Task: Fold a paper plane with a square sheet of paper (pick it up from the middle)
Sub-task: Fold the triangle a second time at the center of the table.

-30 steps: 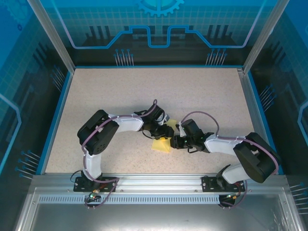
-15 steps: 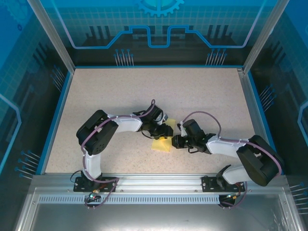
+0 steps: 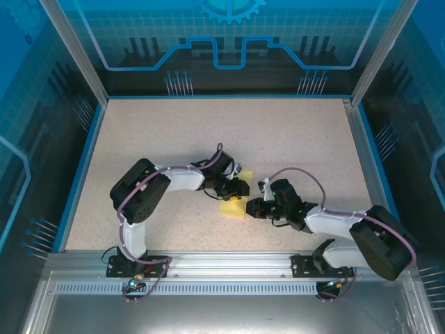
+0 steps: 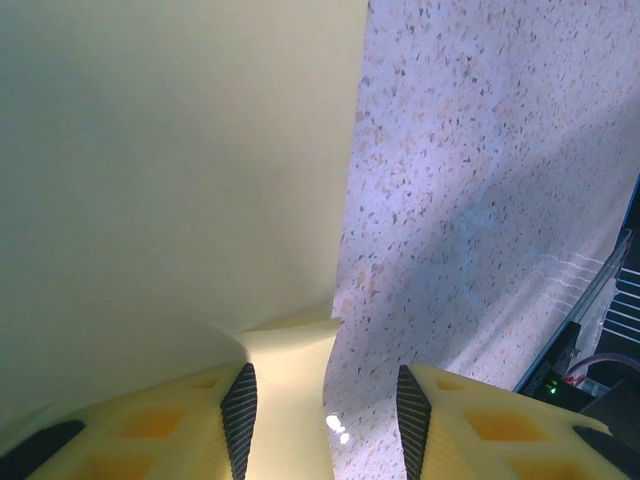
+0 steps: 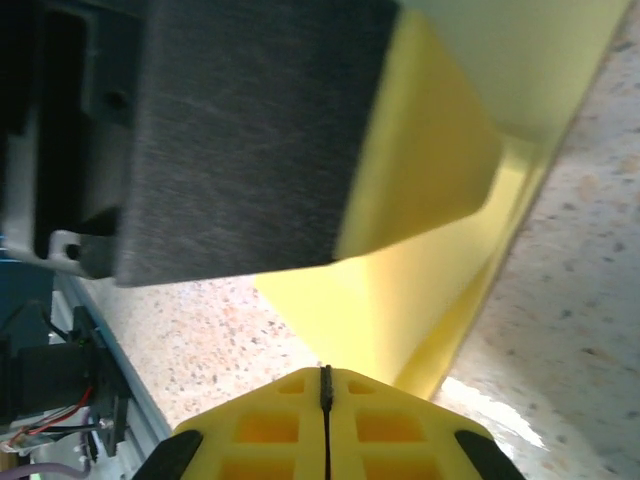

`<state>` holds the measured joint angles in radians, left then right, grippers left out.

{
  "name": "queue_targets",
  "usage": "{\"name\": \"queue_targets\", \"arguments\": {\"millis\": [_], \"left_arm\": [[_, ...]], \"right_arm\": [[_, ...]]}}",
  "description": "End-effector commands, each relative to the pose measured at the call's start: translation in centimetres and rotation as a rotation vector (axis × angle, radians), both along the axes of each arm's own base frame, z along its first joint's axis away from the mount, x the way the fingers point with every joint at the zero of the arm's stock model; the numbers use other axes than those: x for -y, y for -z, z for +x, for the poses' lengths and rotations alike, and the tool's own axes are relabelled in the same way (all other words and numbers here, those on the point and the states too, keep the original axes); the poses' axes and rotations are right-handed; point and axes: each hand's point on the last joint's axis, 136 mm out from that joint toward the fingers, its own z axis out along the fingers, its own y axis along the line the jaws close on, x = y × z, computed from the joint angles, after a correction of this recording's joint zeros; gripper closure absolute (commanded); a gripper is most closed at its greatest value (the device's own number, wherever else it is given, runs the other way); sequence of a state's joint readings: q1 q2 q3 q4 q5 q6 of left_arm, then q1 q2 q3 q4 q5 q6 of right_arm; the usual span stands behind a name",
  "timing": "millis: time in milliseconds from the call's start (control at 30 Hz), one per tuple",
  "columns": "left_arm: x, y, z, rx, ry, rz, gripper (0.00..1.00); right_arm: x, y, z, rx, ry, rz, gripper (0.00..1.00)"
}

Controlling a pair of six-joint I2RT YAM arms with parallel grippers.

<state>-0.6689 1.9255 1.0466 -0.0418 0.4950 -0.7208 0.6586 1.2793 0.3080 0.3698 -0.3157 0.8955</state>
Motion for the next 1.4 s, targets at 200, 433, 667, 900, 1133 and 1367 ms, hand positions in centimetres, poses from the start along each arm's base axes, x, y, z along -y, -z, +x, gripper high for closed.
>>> {"name": "queue_targets", "arguments": {"millis": [200,433,667,900,1133,1367], "left_arm": [[-1.0,2.5,-0.3,-0.050,-0.029,0.039,0.55],[-1.2,2.7,-0.4,-0.052,-0.025,0.043,0.55],[-1.2,2.6,-0.4,-0.052,-0.019,0.041,0.55],[-1.2,2.5,-0.4,-0.051,-0.019,0.040,0.55],[-1.0,2.2,-0.3,-0.048,-0.015,0.031,0.54],[-0.8,1.8,-0.1,-0.041,-0.018,0.024,0.54]], "right_arm": [[-2.0,0.6,0.0,-0.007,-0.018,0.023,0.95],[-1.4,1.8,0.2,-0.005,-0.006,-0.046,0.96],[-0.6,2.6,0.3,-0.006,0.011,-0.103,0.96],[0.1,3.2,0.2,-0.011,0.017,-0.144,0.96],[0.4,3.9,0.0,-0.019,0.009,-0.176,0.96],[0.8,4.3,-0.1,-0.023,0.010,-0.196,0.96]]}}
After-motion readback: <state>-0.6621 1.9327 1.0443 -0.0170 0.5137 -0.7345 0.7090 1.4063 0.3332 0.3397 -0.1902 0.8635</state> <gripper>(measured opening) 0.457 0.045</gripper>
